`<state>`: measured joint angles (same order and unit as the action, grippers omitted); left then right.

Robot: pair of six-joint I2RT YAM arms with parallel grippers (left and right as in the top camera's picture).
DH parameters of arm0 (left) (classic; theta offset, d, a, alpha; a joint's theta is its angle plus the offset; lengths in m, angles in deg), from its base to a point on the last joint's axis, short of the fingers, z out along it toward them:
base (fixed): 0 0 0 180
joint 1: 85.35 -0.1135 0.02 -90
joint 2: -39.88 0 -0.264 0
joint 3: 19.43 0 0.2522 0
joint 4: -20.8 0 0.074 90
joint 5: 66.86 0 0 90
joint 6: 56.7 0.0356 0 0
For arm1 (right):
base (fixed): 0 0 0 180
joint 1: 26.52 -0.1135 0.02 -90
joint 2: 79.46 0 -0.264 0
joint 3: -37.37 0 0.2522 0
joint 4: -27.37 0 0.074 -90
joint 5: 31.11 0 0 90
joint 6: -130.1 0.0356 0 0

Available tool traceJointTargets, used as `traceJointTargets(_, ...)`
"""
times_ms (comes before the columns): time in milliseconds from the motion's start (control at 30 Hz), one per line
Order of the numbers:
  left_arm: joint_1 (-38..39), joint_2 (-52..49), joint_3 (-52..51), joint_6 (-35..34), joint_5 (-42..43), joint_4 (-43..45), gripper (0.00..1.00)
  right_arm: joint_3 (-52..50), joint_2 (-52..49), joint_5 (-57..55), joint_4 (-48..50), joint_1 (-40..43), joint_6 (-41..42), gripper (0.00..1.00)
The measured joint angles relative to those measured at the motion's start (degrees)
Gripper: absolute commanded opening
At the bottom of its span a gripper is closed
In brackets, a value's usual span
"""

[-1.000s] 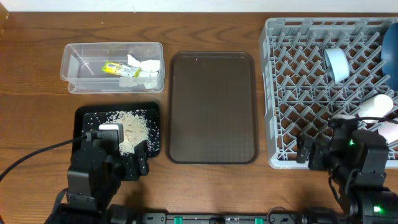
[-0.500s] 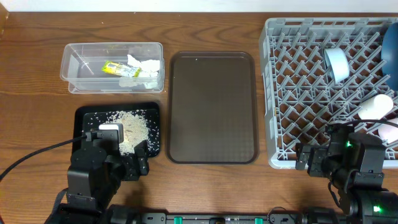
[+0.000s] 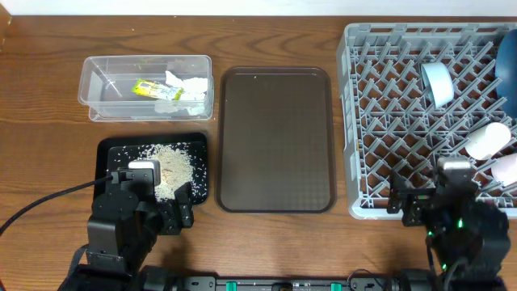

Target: Sort waste into correct bins and load items into the dishwasher rack

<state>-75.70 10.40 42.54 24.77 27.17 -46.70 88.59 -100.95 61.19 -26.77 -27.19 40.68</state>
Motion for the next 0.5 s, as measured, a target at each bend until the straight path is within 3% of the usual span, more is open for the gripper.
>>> traceJointTargets(500, 0.0, 0.0, 0.0, 0.0, 0.0, 0.0, 0.89, -30.9, 19.9, 0.0, 36.8, 0.0, -1.3, 0.99)
